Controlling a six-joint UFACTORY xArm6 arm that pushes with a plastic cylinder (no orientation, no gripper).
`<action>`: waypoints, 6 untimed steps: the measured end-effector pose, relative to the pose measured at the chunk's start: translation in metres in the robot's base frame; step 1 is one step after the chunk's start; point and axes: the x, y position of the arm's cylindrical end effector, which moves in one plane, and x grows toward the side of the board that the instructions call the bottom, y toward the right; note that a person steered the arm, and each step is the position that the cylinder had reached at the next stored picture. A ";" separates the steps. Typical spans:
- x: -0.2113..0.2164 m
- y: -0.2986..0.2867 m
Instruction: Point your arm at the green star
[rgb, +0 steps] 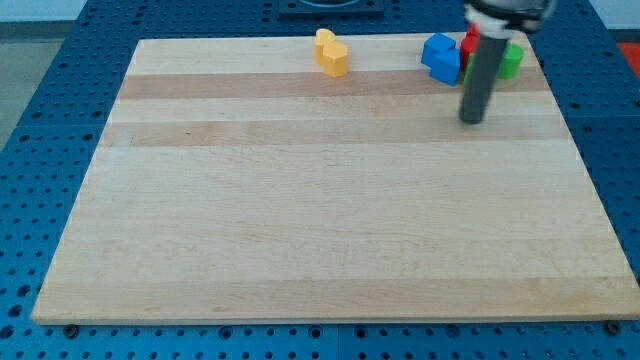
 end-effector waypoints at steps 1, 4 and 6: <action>-0.031 0.044; -0.116 0.140; -0.155 0.105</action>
